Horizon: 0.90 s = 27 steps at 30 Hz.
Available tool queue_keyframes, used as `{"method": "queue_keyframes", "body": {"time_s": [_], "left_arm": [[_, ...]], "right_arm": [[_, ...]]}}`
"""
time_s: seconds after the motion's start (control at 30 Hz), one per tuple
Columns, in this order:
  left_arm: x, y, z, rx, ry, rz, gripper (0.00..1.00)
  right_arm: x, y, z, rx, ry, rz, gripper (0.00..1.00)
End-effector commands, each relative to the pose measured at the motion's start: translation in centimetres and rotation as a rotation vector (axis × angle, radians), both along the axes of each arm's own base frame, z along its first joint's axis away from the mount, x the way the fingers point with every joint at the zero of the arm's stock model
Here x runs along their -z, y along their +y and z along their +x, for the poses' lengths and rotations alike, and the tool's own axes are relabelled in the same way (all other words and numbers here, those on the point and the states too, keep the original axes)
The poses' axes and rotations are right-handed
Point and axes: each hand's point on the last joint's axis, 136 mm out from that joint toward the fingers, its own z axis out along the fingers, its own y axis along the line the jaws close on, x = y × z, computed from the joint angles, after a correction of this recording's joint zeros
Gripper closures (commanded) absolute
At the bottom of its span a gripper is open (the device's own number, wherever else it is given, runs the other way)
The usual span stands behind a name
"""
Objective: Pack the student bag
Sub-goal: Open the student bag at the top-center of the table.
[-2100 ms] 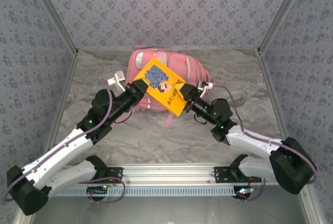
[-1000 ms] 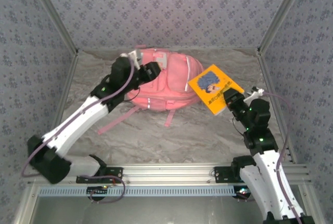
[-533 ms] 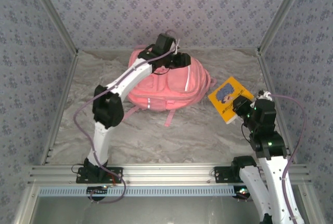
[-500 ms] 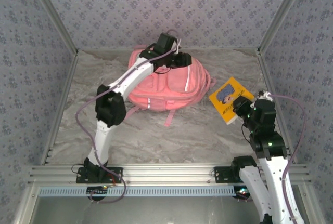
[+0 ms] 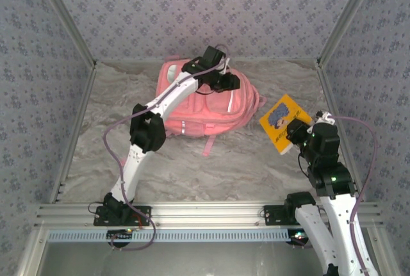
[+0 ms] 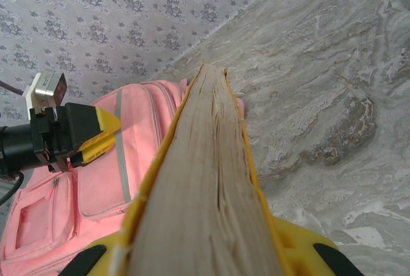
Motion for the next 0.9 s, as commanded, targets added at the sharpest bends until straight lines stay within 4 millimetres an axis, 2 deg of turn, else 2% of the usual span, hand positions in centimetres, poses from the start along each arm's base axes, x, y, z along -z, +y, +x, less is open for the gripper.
{"method": "queue_keyframes", "body": {"time_s": [0.0, 0.33, 0.5, 0.57, 0.6, 0.7, 0.87], "left_arm": [[0.1, -0.6, -0.7, 0.036, -0.004, 0.013, 0.60], [2.5, -0.9, -0.5, 0.029, 0.016, 0.041, 0.62], [3.2, -0.1, 0.1, 0.021, -0.011, 0.101, 0.83], [2.1, 0.0, 0.0, 0.043, -0.039, 0.103, 0.98], [1.5, 0.1, -0.1, 0.054, -0.054, 0.104, 1.00], [-1.7, 0.4, -1.0, 0.089, -0.112, 0.097, 1.00], [-8.6, 2.1, -3.6, 0.135, -0.182, 0.043, 1.00]], "right_arm": [[-3.8, 0.1, 0.5, -0.003, -0.139, 0.005, 1.00], [-3.4, 0.6, 0.8, -0.023, -0.136, 0.028, 1.00], [-3.6, 0.8, 0.7, -0.031, -0.136, 0.036, 1.00], [-3.6, 0.8, 0.6, -0.032, -0.133, 0.035, 1.00], [-3.6, 0.7, 0.6, -0.031, -0.130, 0.033, 1.00], [-3.4, 0.7, 0.4, -0.030, -0.114, 0.026, 1.00], [-3.2, -0.3, -0.1, 0.011, -0.076, -0.017, 1.00]]}}
